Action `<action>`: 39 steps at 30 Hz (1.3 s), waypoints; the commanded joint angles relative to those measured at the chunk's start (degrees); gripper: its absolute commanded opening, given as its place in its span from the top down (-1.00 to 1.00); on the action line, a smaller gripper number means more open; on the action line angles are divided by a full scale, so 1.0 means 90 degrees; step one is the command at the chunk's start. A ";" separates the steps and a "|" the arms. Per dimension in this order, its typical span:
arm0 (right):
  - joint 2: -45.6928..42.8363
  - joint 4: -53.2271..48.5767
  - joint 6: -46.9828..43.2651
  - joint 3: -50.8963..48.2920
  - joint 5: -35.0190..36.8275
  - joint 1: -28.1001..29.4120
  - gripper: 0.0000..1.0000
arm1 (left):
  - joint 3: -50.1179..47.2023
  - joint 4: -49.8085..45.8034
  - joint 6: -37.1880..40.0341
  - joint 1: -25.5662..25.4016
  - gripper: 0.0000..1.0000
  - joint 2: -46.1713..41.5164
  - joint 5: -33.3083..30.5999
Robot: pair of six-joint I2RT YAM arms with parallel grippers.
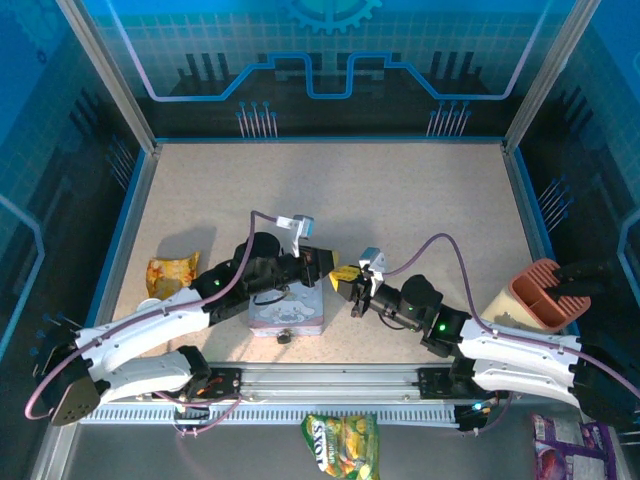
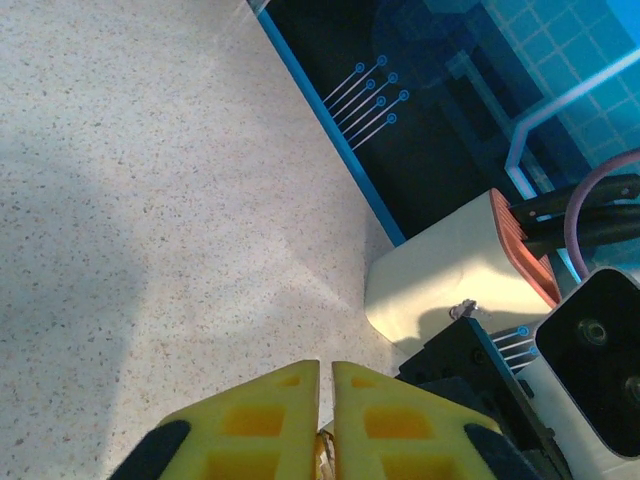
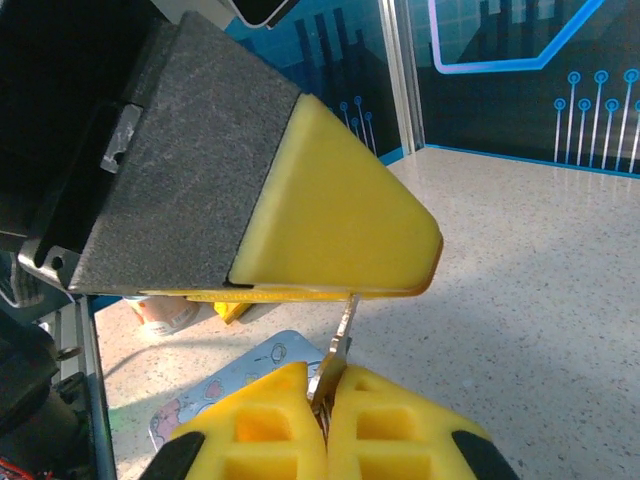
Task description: Unlock the padlock with the key
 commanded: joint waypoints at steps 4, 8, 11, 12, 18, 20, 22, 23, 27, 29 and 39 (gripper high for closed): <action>-0.0044 0.0134 0.0097 0.0118 0.0281 -0.0072 1.00 | 0.0270 -0.0094 -0.0308 -0.0003 0.92 0.0022 -0.0194; -0.0075 0.0124 0.0139 0.0118 0.0357 -0.0082 0.99 | 0.0230 -0.0047 -0.0437 -0.0010 1.00 0.0019 -0.0323; -0.0085 0.0124 0.0203 0.0103 0.0409 -0.0079 0.87 | 0.0215 -0.0012 -0.0635 -0.0020 1.00 0.0019 -0.0463; -0.0085 0.0134 0.0224 0.0099 0.0428 -0.0087 0.83 | 0.0210 -0.0042 -0.0723 -0.0034 1.00 0.0020 -0.0572; -0.0073 0.0196 0.0258 0.0052 0.0582 -0.0087 0.73 | 0.0034 0.0181 -0.1089 -0.0069 1.00 0.0102 -0.0874; -0.0070 0.0265 0.0244 0.0021 0.0654 -0.0093 0.73 | 0.0023 0.0181 -0.1164 -0.0069 1.00 0.0106 -0.0935; -0.0065 0.0297 0.0201 0.0003 0.0685 -0.0094 0.72 | -0.0032 0.0215 -0.1197 -0.0069 1.00 0.0096 -0.0984; -0.0070 0.0317 0.0178 -0.0008 0.0689 -0.0092 0.71 | -0.0029 0.0174 -0.1183 -0.0069 1.00 0.0082 -0.1023; -0.0046 0.0449 0.0156 -0.0095 0.0719 -0.0093 0.71 | -0.0085 0.0054 -0.1239 -0.0072 1.00 -0.0018 -0.1182; -0.0031 0.0499 0.0147 -0.0109 0.0723 -0.0100 0.70 | -0.0109 0.0021 -0.1278 -0.0070 1.00 -0.0034 -0.1211; 0.0234 0.0642 -0.0026 -0.0025 0.0649 -0.0099 0.60 | 0.0032 -0.0306 -0.1676 -0.0069 1.00 0.0071 -0.1284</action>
